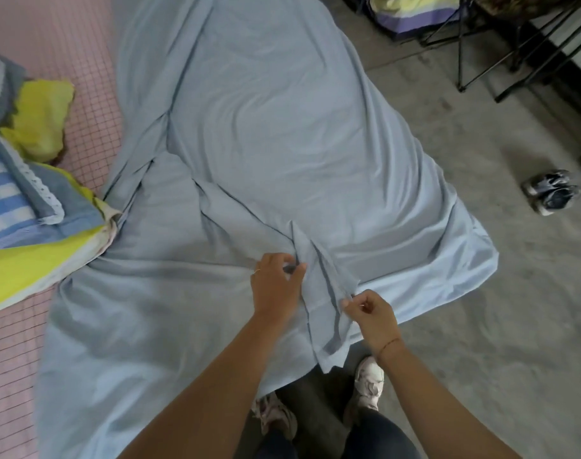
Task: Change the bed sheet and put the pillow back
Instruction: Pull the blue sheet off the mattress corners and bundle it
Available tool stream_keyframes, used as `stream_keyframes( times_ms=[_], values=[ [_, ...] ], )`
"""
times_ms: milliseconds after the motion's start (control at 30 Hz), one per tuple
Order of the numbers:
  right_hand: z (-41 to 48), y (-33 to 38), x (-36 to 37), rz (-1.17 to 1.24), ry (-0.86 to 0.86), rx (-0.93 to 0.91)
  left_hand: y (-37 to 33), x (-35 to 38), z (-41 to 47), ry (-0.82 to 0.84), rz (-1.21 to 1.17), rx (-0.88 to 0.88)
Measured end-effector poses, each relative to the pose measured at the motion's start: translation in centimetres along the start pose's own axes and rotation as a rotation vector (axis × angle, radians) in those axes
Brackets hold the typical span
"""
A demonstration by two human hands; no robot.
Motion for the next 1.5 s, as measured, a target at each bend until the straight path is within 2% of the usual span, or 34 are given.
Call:
stream_keyframes(
  times_ms=[100,233,367,433,533,633,833,1033,1200,1300,1400,1500],
  values=[
    [0.8,-0.4,-3.9,-0.009,-0.063,-0.012,-2.0,2.7,0.2,0.019,0.043,0.037],
    [2.1,0.2,-8.4,-0.006,-0.105,-0.071,-5.5,5.9,0.5,-0.001,0.207,0.176],
    [3.8,0.6,-12.8,-0.042,-0.145,-0.136,-8.0,10.6,1.3,0.161,0.437,0.343],
    [4.7,0.1,-15.3,-0.043,-0.163,-0.158,-9.0,12.1,1.8,0.184,0.491,0.392],
    [5.9,-2.5,-19.6,-0.069,-0.205,-0.146,-10.7,13.5,2.8,0.171,0.539,0.384],
    [6.3,-5.8,-24.3,-0.145,-0.276,-0.142,-12.0,15.9,4.0,0.217,0.662,0.332],
    [8.3,-12.1,-30.5,-0.161,-0.281,-0.046,-14.3,21.7,6.2,0.349,0.943,0.327],
    [10.5,-13.5,-31.8,-0.168,-0.26,-0.033,-15.0,23.5,9.3,0.448,0.922,0.243],
    [10.3,-16.1,-31.4,-0.066,-0.289,0.084,-19.2,25.3,10.7,0.364,0.63,0.316],
    [9.5,-19.8,-31.2,-0.017,-0.334,0.227,-22.9,30.2,9.3,0.452,0.554,0.43],
    [8.9,-22.2,-30.4,0.01,-0.297,0.364,-25.7,35.2,6.6,0.544,0.5,0.526],
    [9.7,-19.9,-30.5,0.01,-0.284,0.308,-25.2,38.3,4.6,0.638,0.462,0.518]
  ],
)
Point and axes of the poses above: each hand's wrist, its own z-axis towards the middle knuckle, its own x-axis out of the palm, y = z × x, the point moved 8 cm from there along z, towards the middle knuckle, and after that the axes turned 14 degrees about -z, right-handed, at the moved point
